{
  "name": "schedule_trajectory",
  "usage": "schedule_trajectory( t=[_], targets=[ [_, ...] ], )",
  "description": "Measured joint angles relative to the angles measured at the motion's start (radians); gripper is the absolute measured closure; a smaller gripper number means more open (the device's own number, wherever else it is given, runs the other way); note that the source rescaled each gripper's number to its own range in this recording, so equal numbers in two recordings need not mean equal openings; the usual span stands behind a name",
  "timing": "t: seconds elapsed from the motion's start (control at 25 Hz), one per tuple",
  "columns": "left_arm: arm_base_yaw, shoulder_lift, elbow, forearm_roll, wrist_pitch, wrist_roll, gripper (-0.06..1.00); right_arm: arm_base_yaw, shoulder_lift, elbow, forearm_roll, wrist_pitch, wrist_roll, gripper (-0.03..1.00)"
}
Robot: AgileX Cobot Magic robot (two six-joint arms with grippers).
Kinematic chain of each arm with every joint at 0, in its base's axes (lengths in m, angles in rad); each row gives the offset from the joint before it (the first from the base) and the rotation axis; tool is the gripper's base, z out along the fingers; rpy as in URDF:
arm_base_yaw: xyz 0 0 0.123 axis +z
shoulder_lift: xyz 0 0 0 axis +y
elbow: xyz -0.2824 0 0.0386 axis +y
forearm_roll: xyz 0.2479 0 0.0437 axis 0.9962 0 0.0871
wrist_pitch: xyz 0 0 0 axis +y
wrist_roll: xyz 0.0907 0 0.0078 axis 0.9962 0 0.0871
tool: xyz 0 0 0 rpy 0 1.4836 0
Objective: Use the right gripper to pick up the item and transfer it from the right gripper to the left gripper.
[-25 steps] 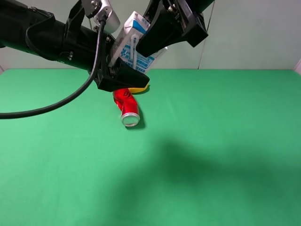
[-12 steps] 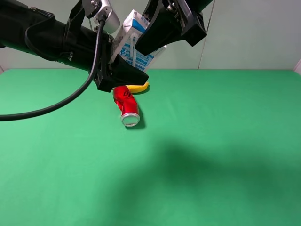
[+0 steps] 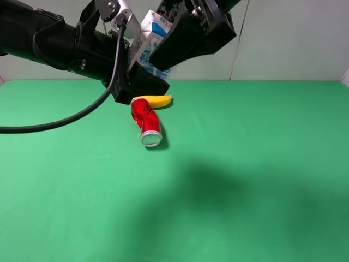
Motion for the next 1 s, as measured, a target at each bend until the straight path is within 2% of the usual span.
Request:
schedule_trajectory(
  t=[0.08, 0.2, 0.4, 0.64, 0.72, 1.0],
  targets=[
    [0.0, 0.0, 0.0, 0.0, -0.01, 0.0, 0.8, 0.001, 0.0, 0.0, 0.006, -0.004, 0.021, 0.05],
    [0.0, 0.0, 0.0, -0.002, -0.013, 0.0, 0.8, 0.004, 0.0, 0.0, 0.007, -0.007, 0.038, -0.01],
    [0.0, 0.001, 0.0, -0.002, -0.013, 0.0, 0.82, 0.004, -0.006, 0.0, -0.021, -0.006, 0.041, -0.03],
    [0.0, 0.001, 0.0, -0.002, -0.014, 0.0, 0.83, 0.007, -0.061, -0.001, -0.121, 0.002, 0.105, -0.03],
    [0.001, 0.001, 0.0, -0.01, -0.029, -0.007, 0.94, 0.007, -0.079, -0.001, -0.148, 0.032, 0.133, -0.03],
    [0.007, 0.003, 0.0, -0.015, -0.04, -0.01, 0.94, 0.007, -0.132, -0.001, -0.19, 0.066, 0.197, -0.03]
  ],
)
